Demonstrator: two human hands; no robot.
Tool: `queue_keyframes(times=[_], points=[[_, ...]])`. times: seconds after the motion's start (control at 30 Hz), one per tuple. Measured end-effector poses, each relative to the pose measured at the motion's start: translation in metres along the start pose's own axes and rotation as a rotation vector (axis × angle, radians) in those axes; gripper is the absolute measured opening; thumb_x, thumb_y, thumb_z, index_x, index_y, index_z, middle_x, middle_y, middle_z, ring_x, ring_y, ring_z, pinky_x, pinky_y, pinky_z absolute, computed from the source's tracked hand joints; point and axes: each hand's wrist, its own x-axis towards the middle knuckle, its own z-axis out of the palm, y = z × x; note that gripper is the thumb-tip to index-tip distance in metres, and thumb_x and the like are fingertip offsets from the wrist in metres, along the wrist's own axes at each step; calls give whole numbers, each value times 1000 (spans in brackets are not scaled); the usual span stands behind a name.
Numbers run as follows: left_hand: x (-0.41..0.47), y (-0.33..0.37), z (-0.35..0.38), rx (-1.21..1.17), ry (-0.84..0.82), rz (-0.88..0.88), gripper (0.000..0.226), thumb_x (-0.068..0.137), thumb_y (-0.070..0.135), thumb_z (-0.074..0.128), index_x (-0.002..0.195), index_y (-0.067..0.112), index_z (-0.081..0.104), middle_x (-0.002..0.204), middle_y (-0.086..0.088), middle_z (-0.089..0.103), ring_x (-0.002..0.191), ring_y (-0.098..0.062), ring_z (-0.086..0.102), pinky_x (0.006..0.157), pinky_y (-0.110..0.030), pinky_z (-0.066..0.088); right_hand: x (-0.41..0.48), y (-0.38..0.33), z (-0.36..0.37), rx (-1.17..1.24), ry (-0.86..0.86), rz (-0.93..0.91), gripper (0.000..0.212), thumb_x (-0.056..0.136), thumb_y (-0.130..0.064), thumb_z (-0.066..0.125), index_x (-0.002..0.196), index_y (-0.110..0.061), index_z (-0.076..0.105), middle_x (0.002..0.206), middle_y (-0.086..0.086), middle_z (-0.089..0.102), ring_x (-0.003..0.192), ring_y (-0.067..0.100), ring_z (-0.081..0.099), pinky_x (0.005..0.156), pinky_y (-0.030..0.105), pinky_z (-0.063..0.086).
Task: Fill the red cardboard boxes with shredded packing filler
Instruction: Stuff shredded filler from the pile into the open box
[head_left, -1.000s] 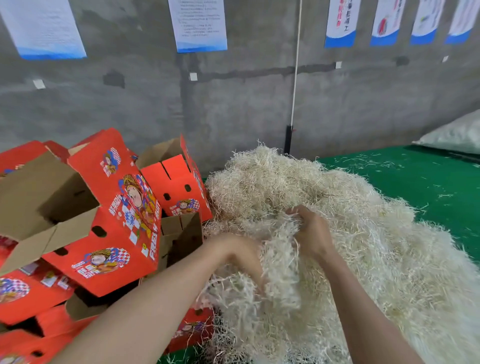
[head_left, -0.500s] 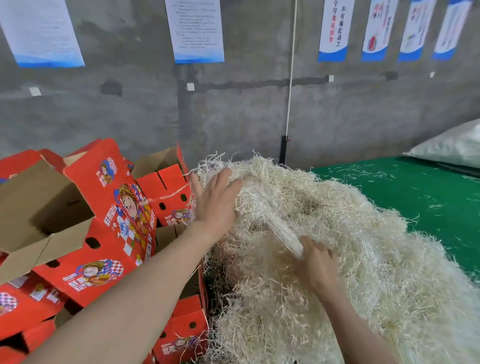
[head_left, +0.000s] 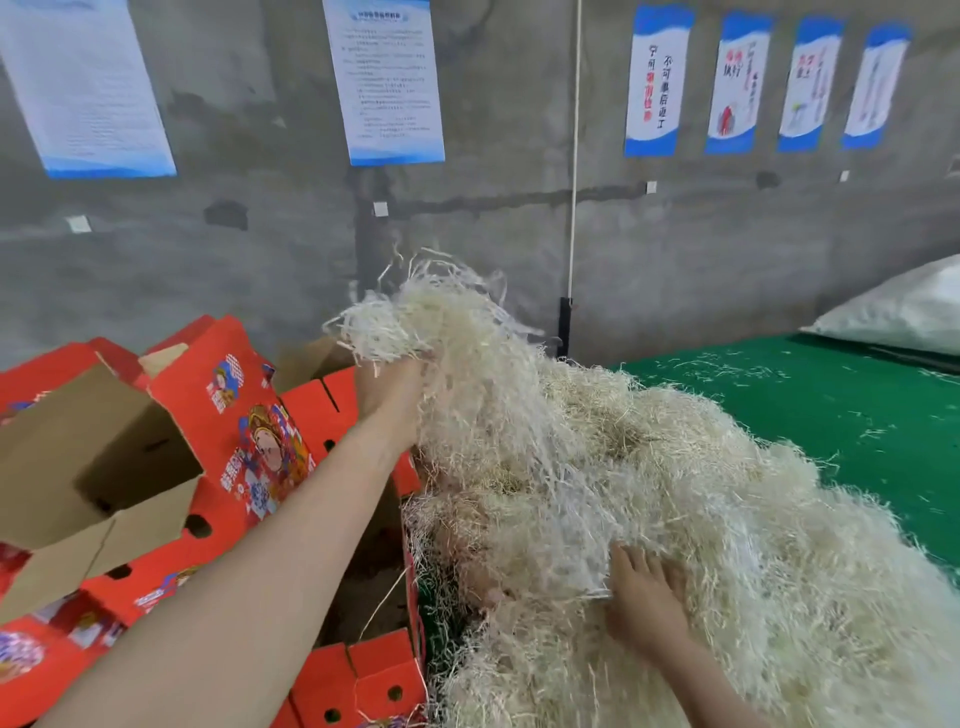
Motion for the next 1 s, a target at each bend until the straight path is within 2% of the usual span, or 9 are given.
queue_keyframes(times=[0.17,0.33,0.43,0.53,0.6,0.67,0.83,0.9,1.0], points=[[-5,-24,-5,219,89,197,21,73,-8,54,74,13,58,57,8,50,48,-4,42,38,-12,33,-19,-11,-106,283,-227,-305,71,78,-36,70,139,-24,35,140,-6,42,125,17,44,104,33,39],[-6,-42,-15,269,75,228,28,75,-11,54,102,-7,60,65,2,51,51,-5,42,36,-9,32,-48,-50,-185,885,213,-499,97,42,-69,74,127,-47,32,128,-34,33,121,-1,37,103,27,31],[-25,-46,-15,191,-84,192,26,79,-11,53,78,13,62,71,2,60,63,-11,54,48,-13,44,-28,-88,-178,999,103,-553,134,47,-49,82,142,-46,-12,150,-24,-10,140,4,1,111,32,11],[-38,-40,-20,-154,-351,-265,13,82,5,56,74,9,65,67,-5,67,60,-21,64,48,-20,51,-10,-102,-159,1150,-187,-373,102,70,-15,77,147,-26,11,148,1,24,133,22,34,108,38,32],[-44,-38,-26,-298,-575,-389,24,75,19,61,89,0,65,78,-10,72,72,-21,68,65,-28,56,-6,-113,-138,1050,-145,-289,34,80,3,60,111,-6,52,103,4,56,89,12,61,72,18,53],[-52,-48,-22,-152,-636,-386,41,69,34,70,99,7,65,99,-12,71,97,-23,63,91,-39,48,-7,-133,-116,661,108,-313,15,79,3,57,92,-6,57,89,2,55,78,11,59,65,16,51],[-43,-50,-9,-174,-296,-396,22,75,20,72,94,10,68,88,-11,69,72,-26,65,64,-31,52,-30,-143,-72,663,406,-670,63,83,-18,50,141,-8,27,145,13,29,134,20,24,114,39,21],[-34,-40,-11,-322,-304,-405,21,76,19,65,95,9,65,80,-12,70,66,-26,67,63,-32,52,-26,-127,-53,598,524,-641,81,89,-40,50,148,-13,2,156,10,0,144,17,0,117,30,3],[-34,-32,-13,-368,-278,-417,19,73,24,65,88,12,65,76,-11,70,69,-26,67,63,-33,50,-4,-100,-26,319,505,-511,76,90,-27,49,147,-22,-1,156,2,-7,142,20,10,117,40,12]])
